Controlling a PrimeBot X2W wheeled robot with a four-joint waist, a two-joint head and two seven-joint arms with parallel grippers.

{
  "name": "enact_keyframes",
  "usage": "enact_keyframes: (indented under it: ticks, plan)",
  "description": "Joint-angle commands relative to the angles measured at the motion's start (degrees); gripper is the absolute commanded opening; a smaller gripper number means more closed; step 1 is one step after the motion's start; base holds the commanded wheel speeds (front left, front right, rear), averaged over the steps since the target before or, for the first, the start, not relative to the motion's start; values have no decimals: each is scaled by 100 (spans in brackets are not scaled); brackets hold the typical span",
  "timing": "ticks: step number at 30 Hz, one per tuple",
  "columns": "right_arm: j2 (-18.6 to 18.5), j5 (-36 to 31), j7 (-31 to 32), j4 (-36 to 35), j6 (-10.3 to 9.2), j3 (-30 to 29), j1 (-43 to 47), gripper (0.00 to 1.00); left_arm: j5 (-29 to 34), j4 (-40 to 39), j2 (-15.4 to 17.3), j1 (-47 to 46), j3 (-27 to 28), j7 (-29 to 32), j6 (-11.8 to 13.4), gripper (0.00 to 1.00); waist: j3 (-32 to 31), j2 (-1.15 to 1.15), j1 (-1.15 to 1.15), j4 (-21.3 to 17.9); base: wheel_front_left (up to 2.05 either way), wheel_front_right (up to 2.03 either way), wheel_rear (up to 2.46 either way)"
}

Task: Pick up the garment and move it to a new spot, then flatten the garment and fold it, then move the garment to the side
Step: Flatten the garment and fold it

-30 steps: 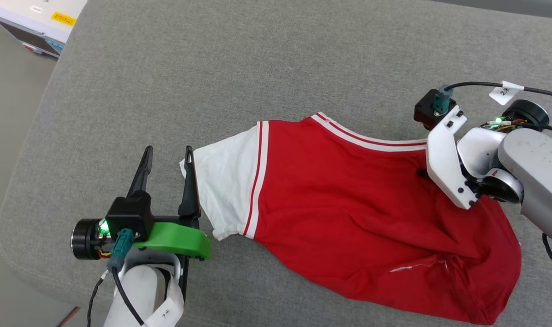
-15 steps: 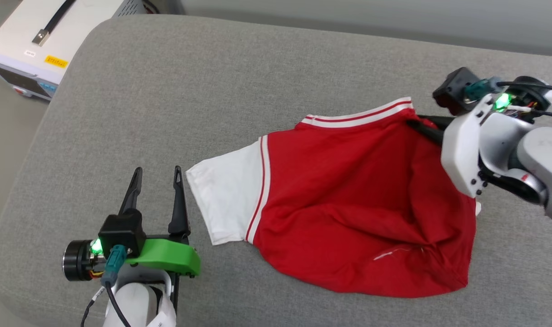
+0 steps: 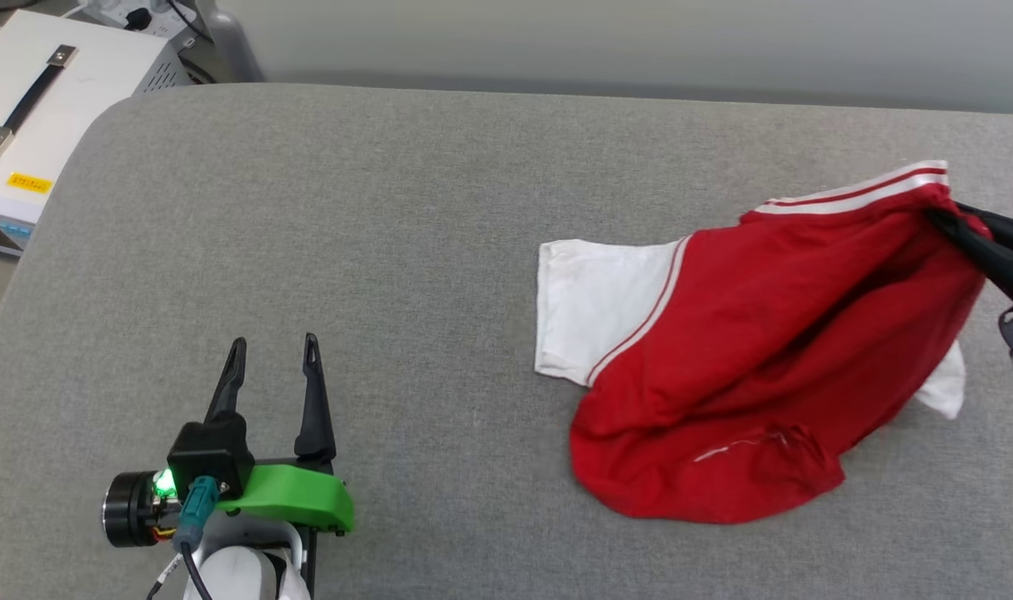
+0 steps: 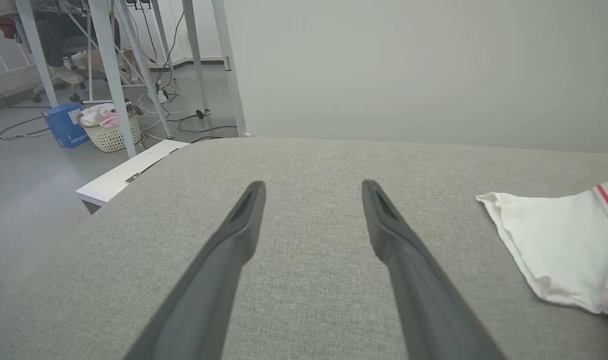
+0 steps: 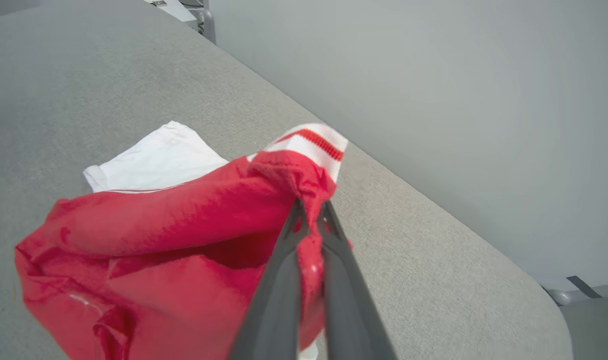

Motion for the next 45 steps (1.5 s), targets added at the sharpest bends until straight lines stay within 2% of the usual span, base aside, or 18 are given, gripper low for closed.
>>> enact_keyframes:
  ticks: [1,6,11,15,18,21,24,25,27,30,36,40,43,44,45]
  plan:
    - [-7,-68,45,-70,-5,-396,377,0,42,-31,-21,84,12,-33,-9,100,-7,0,0,-67,0,0,0]
    - [157,-414,316,-227,-5,-2013,1672,0,28,-49,-22,106,1,-33,-4,100,38,0,0,-97,0,0,0]
    - [641,-923,791,-621,-5,-3579,2751,0,-9,-81,-24,57,-17,-33,6,100,234,0,0,-83,0,0,0]
    - [997,-1084,1197,-945,-5,-4326,3070,0,-49,-83,-24,-74,-84,-33,2,100,451,0,0,-12,0,0,0]
    - [1069,-1138,1454,-1030,-5,-4512,2955,0,-79,-86,-25,-194,-134,-33,7,100,626,0,0,58,0,0,0]
    - [1065,-1119,1686,-874,-5,-4360,2503,0,-96,-81,-25,-327,-179,-33,7,100,806,0,0,128,0,0,0]
    - [965,-1251,1875,-485,-5,-3970,1875,0,-95,-68,-25,-445,-224,-33,-4,100,963,0,0,204,0,0,0]
    - [1087,-1309,1988,199,-5,-3521,1039,0,-101,-54,-25,-580,-255,-33,-22,100,1127,0,0,294,0,0,0]
    - [1180,-1439,2029,700,-5,-3170,547,0,-107,-52,-25,-648,-277,-33,-24,100,1226,0,0,362,0,0,0]
    - [1517,-1500,1936,1512,-5,-2769,-89,0,-129,-69,-25,-711,-304,-33,-4,100,1364,0,0,448,0,0,0]
    - [2082,-1378,1808,2814,-5,-1887,-562,0,-160,-64,-26,-743,-345,-33,35,100,1467,0,0,556,0,0,0]
    - [2183,-1071,1885,3386,-5,-1434,-597,0,-158,-47,-26,-728,-344,-33,55,100,1416,0,0,558,0,0,0]
    - [2131,-940,1626,3588,-5,-1253,-642,0,-127,-18,-26,-697,-307,-33,49,100,1305,0,0,511,0,0,0]
    - [2092,-901,1452,3617,-5,-1190,-649,7,-112,-4,-26,-694,-300,-33,36,100,1248,0,0,492,0,0,0]
    - [2066,-871,1300,3617,-5,-1140,-643,48,-99,5,-26,-687,-290,-33,28,100,1199,0,0,469,0,0,0]
